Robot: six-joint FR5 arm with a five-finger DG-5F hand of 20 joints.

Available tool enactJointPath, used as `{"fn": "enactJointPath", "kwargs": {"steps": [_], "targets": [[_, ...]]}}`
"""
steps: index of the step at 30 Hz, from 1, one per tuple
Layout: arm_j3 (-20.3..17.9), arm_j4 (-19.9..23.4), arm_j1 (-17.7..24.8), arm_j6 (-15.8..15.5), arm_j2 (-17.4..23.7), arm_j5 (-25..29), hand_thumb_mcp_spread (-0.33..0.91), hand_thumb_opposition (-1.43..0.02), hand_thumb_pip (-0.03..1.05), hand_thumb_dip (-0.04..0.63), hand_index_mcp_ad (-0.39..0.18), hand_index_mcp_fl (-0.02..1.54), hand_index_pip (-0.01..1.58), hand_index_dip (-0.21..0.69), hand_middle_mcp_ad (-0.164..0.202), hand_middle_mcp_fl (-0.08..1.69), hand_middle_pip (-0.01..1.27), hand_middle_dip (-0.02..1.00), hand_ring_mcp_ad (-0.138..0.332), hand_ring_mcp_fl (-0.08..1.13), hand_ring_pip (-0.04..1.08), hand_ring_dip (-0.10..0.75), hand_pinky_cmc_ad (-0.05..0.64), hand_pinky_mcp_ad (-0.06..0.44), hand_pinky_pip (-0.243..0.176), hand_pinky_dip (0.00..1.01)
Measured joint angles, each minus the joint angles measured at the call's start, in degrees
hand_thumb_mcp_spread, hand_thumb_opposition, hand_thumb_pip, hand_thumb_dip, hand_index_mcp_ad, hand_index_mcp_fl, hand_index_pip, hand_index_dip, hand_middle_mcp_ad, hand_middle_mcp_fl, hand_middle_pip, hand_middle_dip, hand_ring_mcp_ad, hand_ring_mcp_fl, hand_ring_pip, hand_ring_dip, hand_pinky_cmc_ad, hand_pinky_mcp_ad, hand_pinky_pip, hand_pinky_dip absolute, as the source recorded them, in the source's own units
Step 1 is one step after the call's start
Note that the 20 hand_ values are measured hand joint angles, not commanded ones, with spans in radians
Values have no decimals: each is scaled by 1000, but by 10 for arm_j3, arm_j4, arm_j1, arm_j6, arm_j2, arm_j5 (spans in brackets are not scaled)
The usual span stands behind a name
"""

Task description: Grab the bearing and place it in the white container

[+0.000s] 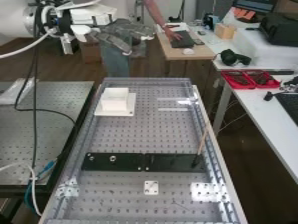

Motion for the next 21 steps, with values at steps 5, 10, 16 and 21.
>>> {"fn": "enactJointPath", "kwargs": {"steps": [5,10,16,21], "targets": [[24,-21,-26,2,-11,-34,204,-698,651,190,-124,222,182,33,51,105,119,206,115,0,89,101,346,297,-75,435],[32,-35,-33,3,-14,-42,208,-698,651,188,-119,222,157,33,52,103,122,206,115,0,89,101,363,297,-75,431],[39,-48,-38,0,-12,-48,211,-681,618,190,-119,225,134,33,52,105,122,206,115,0,89,101,363,297,-75,419],[44,-56,-40,-2,-10,-50,190,-681,618,157,-119,220,119,33,51,105,122,206,113,0,93,101,361,297,-75,407]]}}
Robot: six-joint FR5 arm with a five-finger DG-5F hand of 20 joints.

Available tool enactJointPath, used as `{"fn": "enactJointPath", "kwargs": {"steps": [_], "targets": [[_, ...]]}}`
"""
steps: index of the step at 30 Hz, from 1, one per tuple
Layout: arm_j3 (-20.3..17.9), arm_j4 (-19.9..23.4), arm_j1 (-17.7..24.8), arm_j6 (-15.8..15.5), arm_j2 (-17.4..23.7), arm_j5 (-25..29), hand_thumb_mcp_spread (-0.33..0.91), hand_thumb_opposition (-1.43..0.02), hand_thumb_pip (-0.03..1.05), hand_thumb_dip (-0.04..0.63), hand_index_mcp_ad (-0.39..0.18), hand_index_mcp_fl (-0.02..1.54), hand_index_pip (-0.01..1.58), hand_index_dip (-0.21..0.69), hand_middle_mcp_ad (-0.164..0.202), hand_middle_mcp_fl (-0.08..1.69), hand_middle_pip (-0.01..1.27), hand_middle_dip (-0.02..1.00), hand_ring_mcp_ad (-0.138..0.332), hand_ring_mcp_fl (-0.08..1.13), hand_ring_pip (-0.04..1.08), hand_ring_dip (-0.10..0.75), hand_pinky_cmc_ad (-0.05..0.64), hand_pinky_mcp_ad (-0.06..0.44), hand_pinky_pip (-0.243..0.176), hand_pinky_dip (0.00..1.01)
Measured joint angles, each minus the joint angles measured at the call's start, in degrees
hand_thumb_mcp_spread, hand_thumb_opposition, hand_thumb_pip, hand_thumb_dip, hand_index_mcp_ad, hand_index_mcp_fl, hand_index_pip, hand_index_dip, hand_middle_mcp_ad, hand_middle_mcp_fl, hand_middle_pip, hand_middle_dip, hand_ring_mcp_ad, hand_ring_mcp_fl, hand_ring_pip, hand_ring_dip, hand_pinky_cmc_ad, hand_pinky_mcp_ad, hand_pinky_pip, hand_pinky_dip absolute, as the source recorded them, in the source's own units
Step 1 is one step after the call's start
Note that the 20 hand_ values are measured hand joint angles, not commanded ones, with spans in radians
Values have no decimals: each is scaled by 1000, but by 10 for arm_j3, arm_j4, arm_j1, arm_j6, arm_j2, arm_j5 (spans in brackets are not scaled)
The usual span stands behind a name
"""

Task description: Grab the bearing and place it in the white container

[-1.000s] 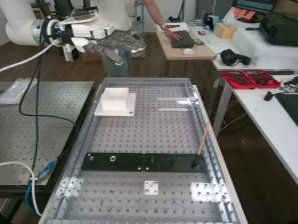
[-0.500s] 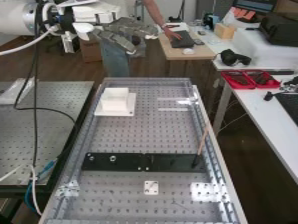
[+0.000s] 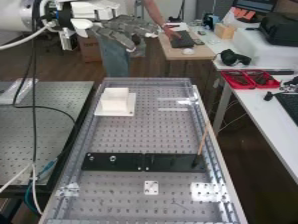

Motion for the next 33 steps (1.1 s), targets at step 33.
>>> {"fn": "enactJointPath", "kwargs": {"steps": [33], "targets": [[46,-47,-83,21,-18,-115,169,-668,531,94,-122,187,101,61,51,105,119,206,126,0,94,101,363,311,-75,328]]}}
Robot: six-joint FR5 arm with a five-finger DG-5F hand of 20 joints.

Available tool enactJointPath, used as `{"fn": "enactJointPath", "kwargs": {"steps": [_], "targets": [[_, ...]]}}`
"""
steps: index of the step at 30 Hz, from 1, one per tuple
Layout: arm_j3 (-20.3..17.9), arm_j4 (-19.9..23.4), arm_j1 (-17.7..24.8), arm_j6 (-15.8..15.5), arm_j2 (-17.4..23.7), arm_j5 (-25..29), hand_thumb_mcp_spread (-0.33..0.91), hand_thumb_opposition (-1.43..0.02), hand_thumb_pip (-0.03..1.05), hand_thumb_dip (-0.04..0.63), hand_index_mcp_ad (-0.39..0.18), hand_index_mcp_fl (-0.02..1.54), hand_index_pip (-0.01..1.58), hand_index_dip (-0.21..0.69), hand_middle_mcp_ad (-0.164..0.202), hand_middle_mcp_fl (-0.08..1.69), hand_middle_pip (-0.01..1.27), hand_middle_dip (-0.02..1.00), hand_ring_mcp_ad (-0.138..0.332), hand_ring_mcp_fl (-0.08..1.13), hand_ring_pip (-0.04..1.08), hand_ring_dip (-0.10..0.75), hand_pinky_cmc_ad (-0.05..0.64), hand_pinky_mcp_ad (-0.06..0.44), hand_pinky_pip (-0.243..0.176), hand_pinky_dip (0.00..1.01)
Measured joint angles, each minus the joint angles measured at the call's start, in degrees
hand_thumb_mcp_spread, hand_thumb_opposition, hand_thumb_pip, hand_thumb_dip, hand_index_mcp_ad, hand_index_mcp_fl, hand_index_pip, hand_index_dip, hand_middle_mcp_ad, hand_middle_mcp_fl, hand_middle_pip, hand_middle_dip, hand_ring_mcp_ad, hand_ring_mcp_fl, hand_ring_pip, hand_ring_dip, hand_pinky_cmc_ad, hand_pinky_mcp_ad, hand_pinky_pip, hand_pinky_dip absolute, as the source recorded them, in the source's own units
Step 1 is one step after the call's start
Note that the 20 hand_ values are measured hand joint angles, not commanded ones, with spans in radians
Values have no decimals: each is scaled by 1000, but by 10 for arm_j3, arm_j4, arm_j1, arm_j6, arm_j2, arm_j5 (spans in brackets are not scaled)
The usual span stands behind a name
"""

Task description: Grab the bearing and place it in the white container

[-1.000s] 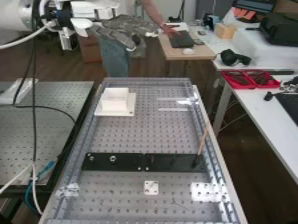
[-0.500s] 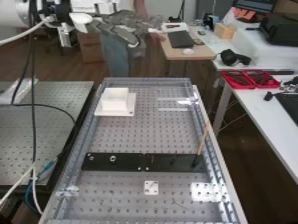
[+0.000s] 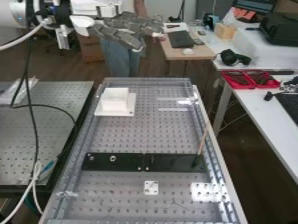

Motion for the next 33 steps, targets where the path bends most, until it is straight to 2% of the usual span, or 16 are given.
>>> {"fn": "enactJointPath", "kwargs": {"steps": [3,17,33], "targets": [[-3,0,-6,-2,3,-10,169,-665,518,94,-122,187,101,73,52,105,122,206,126,0,94,101,380,314,-75,328],[-17,11,-18,5,10,-36,175,-665,501,96,-119,187,105,82,52,105,122,206,126,0,94,101,380,314,-75,328],[-10,-3,-15,-2,10,-40,175,-668,499,96,-119,187,105,87,51,105,122,206,126,0,94,101,379,314,-75,328]]}}
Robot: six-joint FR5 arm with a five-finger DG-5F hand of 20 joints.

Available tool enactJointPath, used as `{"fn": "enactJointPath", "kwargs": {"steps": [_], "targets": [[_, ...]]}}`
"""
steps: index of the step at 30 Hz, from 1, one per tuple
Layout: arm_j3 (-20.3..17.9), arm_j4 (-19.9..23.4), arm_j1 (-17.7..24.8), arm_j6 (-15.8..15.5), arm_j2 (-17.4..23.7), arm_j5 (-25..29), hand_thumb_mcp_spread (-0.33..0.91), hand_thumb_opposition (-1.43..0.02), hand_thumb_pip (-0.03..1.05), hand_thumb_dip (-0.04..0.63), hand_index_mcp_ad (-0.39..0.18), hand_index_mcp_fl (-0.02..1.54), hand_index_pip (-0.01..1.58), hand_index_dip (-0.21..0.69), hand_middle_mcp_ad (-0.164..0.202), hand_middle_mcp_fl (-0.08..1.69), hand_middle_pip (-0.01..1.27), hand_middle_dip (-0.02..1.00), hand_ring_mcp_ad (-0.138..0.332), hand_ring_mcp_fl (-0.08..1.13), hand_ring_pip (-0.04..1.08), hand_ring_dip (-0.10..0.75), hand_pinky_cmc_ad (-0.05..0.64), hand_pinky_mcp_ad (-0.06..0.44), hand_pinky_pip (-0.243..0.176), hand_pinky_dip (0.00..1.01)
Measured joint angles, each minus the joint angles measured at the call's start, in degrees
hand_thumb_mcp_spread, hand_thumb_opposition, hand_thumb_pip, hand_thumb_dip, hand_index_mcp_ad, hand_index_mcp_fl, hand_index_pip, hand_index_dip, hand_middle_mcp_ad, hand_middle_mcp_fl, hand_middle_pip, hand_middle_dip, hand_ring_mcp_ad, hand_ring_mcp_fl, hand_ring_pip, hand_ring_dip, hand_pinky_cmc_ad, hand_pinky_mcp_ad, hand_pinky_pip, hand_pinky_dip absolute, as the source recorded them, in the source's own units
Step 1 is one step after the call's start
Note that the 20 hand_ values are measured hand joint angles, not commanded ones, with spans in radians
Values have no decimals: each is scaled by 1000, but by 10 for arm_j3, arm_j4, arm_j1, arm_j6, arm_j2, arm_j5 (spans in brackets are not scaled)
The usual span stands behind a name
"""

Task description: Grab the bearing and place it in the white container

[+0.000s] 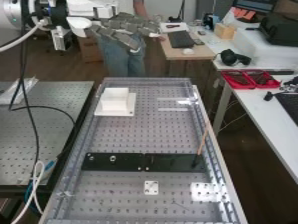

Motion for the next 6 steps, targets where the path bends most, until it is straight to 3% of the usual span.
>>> {"fn": "enactJointPath", "kwargs": {"steps": [6], "targets": [[1,1,0,3,-2,0,175,-665,499,96,-119,187,101,87,52,105,122,206,126,0,94,101,398,314,-75,328]]}}
